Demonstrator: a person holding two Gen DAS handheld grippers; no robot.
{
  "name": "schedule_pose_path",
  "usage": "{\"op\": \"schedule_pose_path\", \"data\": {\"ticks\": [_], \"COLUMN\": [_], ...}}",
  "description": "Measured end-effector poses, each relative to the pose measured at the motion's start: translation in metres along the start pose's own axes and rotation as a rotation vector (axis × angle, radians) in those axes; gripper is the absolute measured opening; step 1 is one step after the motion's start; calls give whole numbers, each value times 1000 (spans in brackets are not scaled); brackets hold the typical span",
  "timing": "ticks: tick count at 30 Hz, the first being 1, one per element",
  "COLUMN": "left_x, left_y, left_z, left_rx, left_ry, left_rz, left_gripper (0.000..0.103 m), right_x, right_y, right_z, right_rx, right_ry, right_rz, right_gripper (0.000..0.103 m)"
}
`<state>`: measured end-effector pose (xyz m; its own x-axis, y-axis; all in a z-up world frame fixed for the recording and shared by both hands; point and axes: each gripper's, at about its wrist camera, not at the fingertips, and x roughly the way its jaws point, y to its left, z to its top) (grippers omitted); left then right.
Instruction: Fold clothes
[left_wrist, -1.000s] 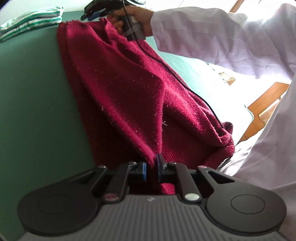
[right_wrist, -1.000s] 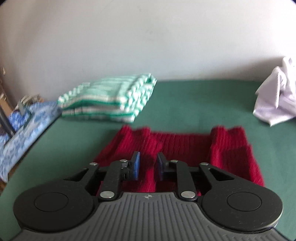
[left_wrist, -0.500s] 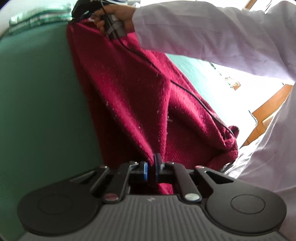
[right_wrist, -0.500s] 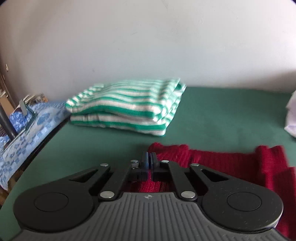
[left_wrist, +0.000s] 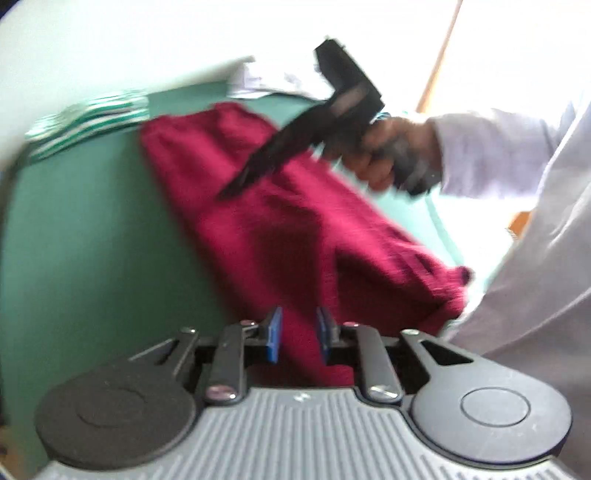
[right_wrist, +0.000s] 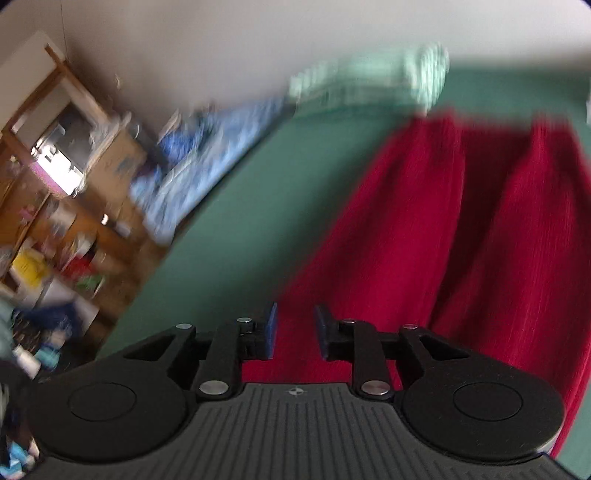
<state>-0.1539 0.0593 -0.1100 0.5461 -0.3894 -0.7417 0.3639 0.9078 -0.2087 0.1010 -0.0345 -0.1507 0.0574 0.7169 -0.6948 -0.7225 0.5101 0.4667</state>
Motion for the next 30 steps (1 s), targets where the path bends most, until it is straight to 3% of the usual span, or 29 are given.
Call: {"op": "schedule_pose_path", "data": {"ticks": [1, 3, 4, 6, 8, 10, 12, 14, 16, 17, 18, 19, 21, 22, 27, 30], "left_x": [12, 42, 53, 50, 44, 40, 38, 32, 22, 23, 30, 36, 49, 46, 30, 25], "left_y": [-2, -5, -5, -2, 3, 2, -3, -4, -5, -5, -4, -4, -5, -9, -22, -32], "left_z": [2, -2, -7, -17, -23, -28, -30, -23, -8, -5, -4, -4, -13, -18, -36, -50], "left_rx": [21, 61, 79, 74, 38, 42, 85, 131, 172, 188, 195, 202, 214, 232, 193, 186], "left_ry": [23, 104, 130, 101, 91, 95, 106, 105, 55, 45, 62, 78, 124, 102, 68, 61], "left_rz": [-25, -49, -53, -83, -124, -137, -124, -110, -109, -113, -112, -111, -90, -79, -103, -116], "left_gripper": [29, 28, 27, 33, 42, 43, 43, 42, 42, 47, 56, 56, 51, 51, 58, 62], "right_x": [1, -5, -12, -33, -48, -48, -45, -58, -72, -79, -82, -77, -72, -76, -121, -123], "right_y": [2, 3, 4, 9, 17, 20, 16, 9, 8, 9, 9, 7, 5, 8, 19, 25], "right_z": [-15, -26, -28, -34, -47, -63, -85, -97, -101, -102, -105, -107, -120, -130, -182, -209], "right_rx": [2, 0, 15, 47, 65, 113, 155, 227, 259, 271, 283, 305, 327, 317, 393, 446], "right_ry": [18, -37, -67, -126, -113, -67, -60, -112, -150, -167, -165, -139, -70, -75, -128, -116], "right_rz": [-23, -86, -120, -158, -64, 24, -25, -33, 9, 34, 58, 59, -6, -22, -59, -108], "right_gripper": [14, 6, 10, 18, 18, 21, 19, 18, 26, 28, 31, 36, 32, 27, 32, 28]}}
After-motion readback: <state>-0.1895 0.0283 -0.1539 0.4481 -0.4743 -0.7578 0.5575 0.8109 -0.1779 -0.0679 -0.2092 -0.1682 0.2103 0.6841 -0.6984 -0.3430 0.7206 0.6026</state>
